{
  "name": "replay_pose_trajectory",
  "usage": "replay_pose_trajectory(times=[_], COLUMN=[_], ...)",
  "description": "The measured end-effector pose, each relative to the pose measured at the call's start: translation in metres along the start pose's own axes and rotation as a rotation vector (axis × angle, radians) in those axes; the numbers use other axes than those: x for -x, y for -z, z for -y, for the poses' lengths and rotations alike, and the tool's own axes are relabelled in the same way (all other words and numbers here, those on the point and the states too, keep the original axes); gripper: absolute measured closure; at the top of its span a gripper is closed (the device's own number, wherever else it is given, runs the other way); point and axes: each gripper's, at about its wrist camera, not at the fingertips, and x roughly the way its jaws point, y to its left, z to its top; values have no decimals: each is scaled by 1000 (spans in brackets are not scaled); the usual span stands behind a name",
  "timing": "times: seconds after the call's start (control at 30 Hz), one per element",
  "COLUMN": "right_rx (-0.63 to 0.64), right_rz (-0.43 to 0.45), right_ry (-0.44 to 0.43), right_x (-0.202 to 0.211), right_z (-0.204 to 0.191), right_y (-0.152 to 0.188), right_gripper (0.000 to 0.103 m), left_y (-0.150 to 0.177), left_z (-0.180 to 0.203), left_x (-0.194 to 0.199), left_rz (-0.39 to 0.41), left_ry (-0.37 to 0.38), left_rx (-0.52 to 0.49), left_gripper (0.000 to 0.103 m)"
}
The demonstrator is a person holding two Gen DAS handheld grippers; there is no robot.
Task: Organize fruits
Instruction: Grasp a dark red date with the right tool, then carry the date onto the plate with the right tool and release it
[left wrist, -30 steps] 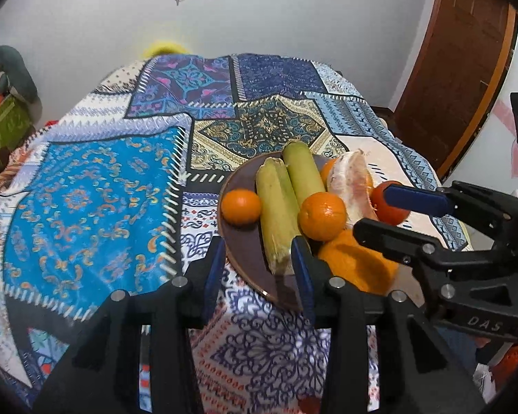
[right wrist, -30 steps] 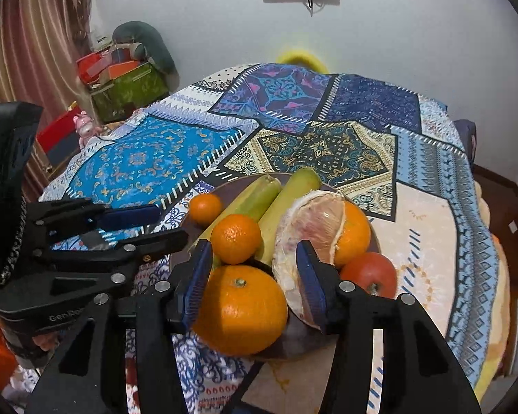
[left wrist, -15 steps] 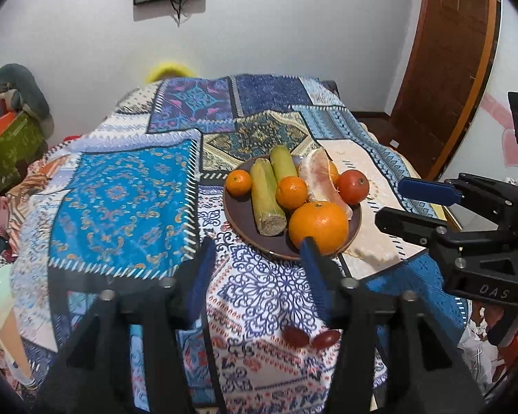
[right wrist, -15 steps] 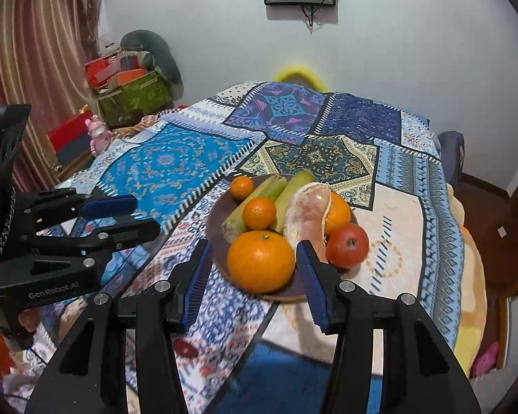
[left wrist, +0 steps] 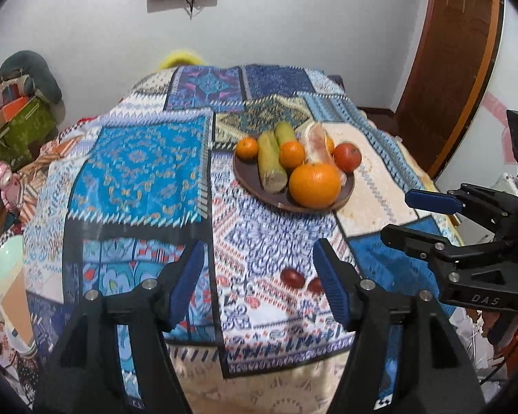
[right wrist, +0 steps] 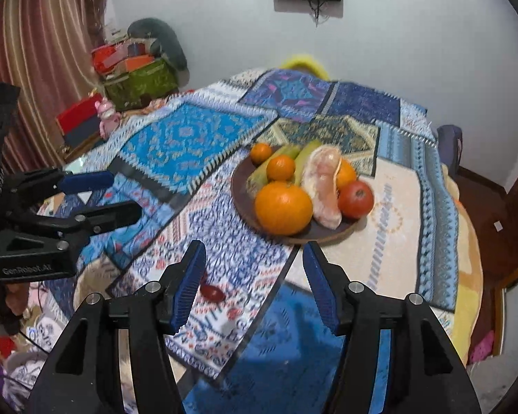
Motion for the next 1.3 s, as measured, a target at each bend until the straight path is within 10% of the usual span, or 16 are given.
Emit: replay_pose_trajectory(times=[0.47, 0.83, 1.3], right_rx=[-26, 31, -41], right_rz=[-139, -247, -150], right_ry=[-75, -121, -80], right_x=[-50, -89, -62], right_z=[-15, -31, 6], right_y=[26, 36, 27], right_gripper=[49, 76, 79], left_y=[31, 37, 28], left_z=[-16, -20, 9], left_x=[-29, -50, -81], left_rz=[-106, -169, -197], left_ry=[0, 7, 51], left_rx=[40, 48, 3], left_gripper=[36, 36, 36])
